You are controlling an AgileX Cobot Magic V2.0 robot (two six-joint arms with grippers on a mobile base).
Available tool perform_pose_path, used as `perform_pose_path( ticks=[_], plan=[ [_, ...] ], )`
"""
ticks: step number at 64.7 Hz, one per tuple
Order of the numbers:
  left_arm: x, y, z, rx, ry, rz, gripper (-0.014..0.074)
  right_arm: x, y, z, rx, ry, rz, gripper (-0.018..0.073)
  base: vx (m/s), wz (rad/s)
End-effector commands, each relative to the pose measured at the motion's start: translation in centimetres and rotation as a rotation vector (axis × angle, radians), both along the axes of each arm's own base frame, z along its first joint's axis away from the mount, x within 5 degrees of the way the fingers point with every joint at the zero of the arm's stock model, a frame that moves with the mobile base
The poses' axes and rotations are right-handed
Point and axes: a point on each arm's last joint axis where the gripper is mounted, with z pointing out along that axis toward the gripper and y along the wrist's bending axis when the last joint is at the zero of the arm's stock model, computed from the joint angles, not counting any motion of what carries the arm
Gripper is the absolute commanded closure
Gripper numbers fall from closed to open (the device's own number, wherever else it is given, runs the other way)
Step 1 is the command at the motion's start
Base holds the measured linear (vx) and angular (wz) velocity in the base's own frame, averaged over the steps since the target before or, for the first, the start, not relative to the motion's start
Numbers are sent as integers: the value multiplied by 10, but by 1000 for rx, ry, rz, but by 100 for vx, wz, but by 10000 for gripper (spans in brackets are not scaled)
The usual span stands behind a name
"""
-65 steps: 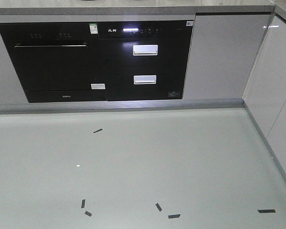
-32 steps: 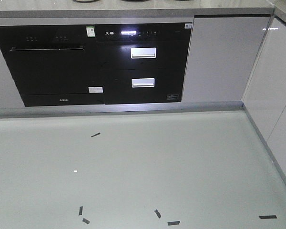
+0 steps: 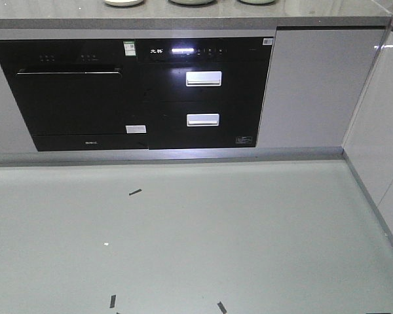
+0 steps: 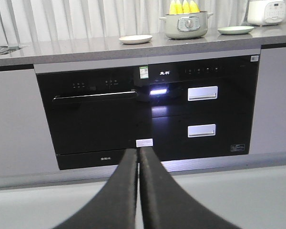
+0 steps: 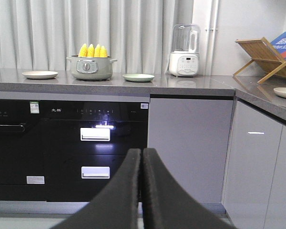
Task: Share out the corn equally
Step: 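Drive the base toward the counter with the pot and plates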
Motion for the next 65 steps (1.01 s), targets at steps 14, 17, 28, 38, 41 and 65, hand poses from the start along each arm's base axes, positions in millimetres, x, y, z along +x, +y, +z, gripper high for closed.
perform_pose_path(
  ticks=[14,17,28,38,41,65],
  plan=[
    [-1,0,9,-10,-96,4,603,-1,0,4,-19,-70,-6,564,12,4],
    [-1,0,9,-10,-96,4,603,-1,0,4,-19,-70,-6,564,12,2],
    [-1,0,9,-10,-96,4,603,-1,0,4,-19,-70,-6,564,12,0],
    [-1,0,9,-10,-96,4,603,-1,0,4,-19,-70,-6,564,12,2],
    [-1,0,9,-10,-96,4,603,-1,0,4,-19,-70,-6,564,12,3],
    [-1,0,9,-10,-96,4,603,-1,0,4,-19,-70,-6,564,12,2]
  ],
)
